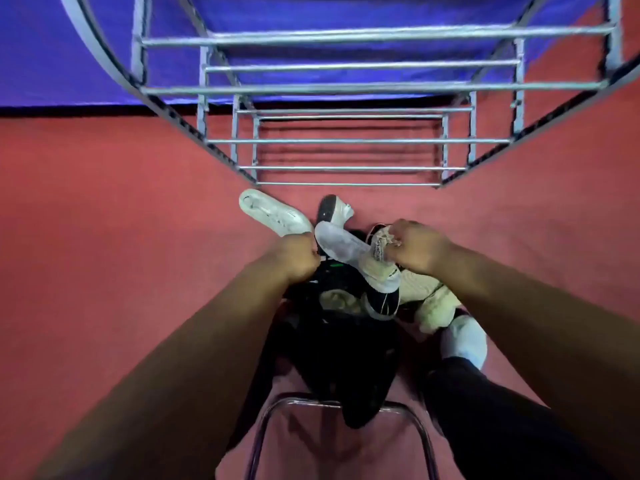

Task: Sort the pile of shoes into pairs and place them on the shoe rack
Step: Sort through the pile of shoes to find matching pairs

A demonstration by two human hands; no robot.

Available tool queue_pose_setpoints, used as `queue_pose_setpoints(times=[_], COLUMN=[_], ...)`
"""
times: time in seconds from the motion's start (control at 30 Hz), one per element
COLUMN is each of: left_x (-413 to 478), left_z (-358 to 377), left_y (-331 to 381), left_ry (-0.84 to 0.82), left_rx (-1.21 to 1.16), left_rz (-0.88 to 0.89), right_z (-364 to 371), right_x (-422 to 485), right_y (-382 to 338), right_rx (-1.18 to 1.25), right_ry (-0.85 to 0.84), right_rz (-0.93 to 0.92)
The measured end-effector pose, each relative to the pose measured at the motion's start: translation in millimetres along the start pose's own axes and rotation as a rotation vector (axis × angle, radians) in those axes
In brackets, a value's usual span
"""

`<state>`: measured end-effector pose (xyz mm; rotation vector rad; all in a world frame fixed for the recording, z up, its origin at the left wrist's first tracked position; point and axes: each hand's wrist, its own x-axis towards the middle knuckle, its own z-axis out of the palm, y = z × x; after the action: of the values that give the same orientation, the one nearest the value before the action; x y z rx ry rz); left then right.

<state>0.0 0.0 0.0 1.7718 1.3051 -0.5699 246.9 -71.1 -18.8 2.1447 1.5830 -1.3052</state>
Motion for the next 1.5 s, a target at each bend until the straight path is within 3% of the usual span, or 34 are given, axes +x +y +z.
queue_pose_setpoints(times=[0.3,0.5,0.77,0.83,0.97,1.07,1.2,1.27,1.33,1.5], left_x=[92.1,120.4,109.6,102.8,93.0,91.0,97.8,107.2,113.9,126.7], left_z=[65.6,94.2,128.8,137.1,140.5,134.8,135.8,137.4,138.3,137.6], left_y=[-28.6,-30.7,-22.7,-5.5,25.9,36.2,39.9,30.6,17.9,14.4], left_ry=[-0.013,0.015,0.307,0.256,-0.013,-0.033,0.177,0.298,0.319,0.193], left_rx=[0.175,0.173,0.133,-0.04,-0.393,-0.223,0.0,0.042,0.021,0.041], left_rz=[-0.045,-0.058,0.032,0.113,0.182,0.077,0.054,-0.012,-0.09,-0.121], right_z=[75.8,80.6,97.7,102.4,101.8,96.2,87.3,84.7,82.7,78.8], right_x=[73.3,93.8,90.4,84.4,72.5,73.0,76.3,77.5,82.3,99.7], right_y=[55.9,58.4,68.9,74.2,87.4,90.5,72.4,65.1,65.5,105.5], right_rx=[-0.009,-0.05,0.262,0.388,0.59,0.664,0.904,0.886,0.833,0.472], right_ry=[-0.039,-0.038,0.004,0.013,0.126,0.228,0.239,0.124,0.062,0.22], right_rz=[0.083,0.084,0.332,0.324,0.328,0.298,0.176,0.067,0.055,0.279])
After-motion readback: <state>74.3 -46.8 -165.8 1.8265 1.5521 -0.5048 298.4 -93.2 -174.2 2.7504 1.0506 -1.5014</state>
